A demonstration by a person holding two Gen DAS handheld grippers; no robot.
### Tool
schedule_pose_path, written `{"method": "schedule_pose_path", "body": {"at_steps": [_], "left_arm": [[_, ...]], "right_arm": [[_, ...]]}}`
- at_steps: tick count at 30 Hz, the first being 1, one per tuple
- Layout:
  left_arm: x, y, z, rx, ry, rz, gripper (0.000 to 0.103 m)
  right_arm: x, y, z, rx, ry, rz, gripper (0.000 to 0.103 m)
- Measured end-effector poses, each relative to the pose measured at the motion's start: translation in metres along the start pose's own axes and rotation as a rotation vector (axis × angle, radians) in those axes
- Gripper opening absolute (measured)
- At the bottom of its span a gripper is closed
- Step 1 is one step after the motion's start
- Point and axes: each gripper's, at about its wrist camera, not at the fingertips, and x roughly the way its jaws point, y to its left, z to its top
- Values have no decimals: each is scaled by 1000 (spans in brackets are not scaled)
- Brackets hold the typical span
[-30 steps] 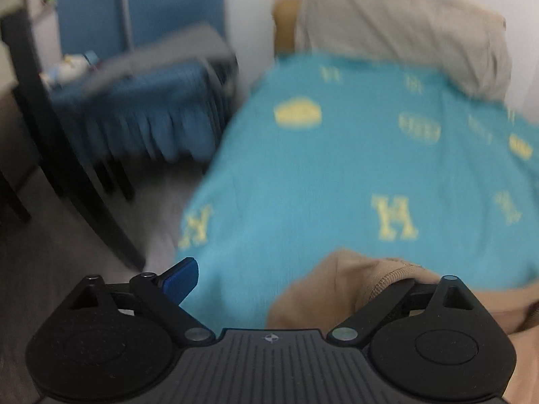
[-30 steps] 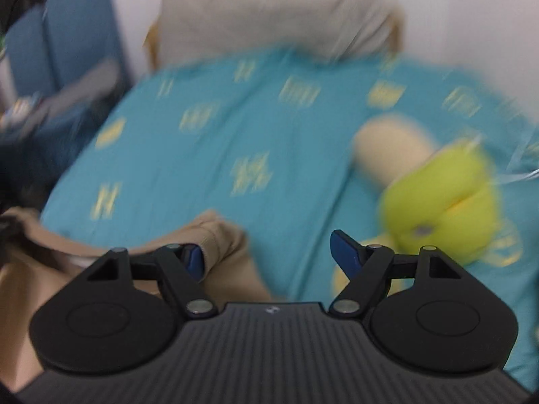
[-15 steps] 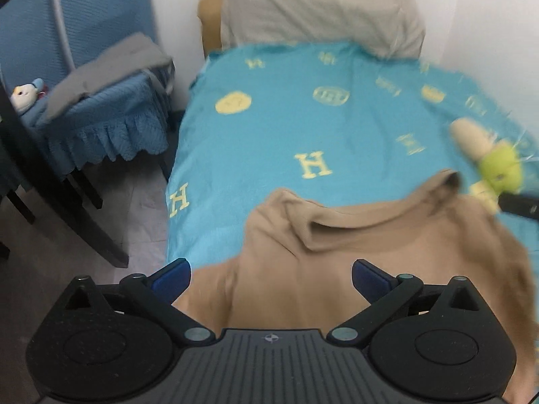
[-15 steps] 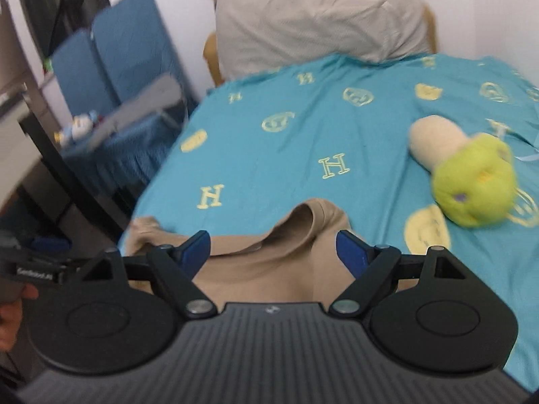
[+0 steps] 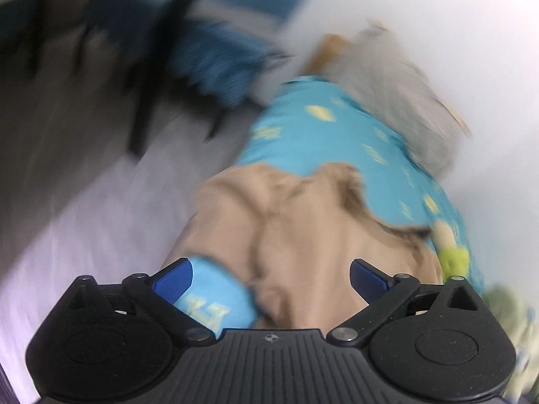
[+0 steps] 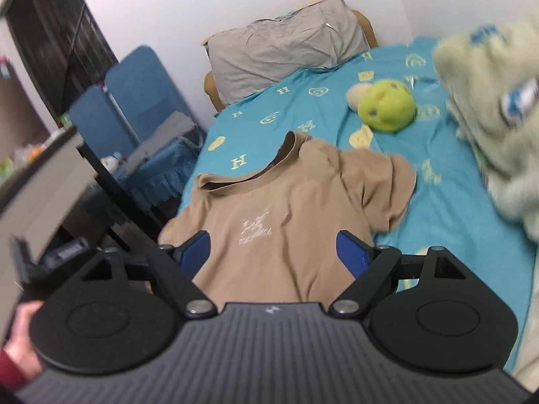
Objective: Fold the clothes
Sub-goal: 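Lay the T-shirt flat on the bed and open both tools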
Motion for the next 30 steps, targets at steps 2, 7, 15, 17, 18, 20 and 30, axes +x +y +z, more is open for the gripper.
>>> {"method": "schedule_pose_path", "body": {"at_steps": [2,7,15,17,18,20,30], "left_arm": [[12,24,6,-117,19,-3,96],[52,64,15,-271,13,7,94],[111,82,28,-351,-30,-23,27],[114,77,40,-321,-30,-17,9],[114,73,47,-295,-28,-7,5],[107,63,64,-213,-61,26,5],[121,29,104,34,-128,292,4]], "right_arm": [[8,-12,-7,59,9,-5,83],[47,-37,-10,176,73,-4,83],[93,-58,-9,189,86,-63,83],[103,-62,-8,190,87,-76,83],[108,-64,-7,190,87,-83,83],[118,-68,-5,191,88,-96,83],[113,-71,3,132,24,-158,83]]}}
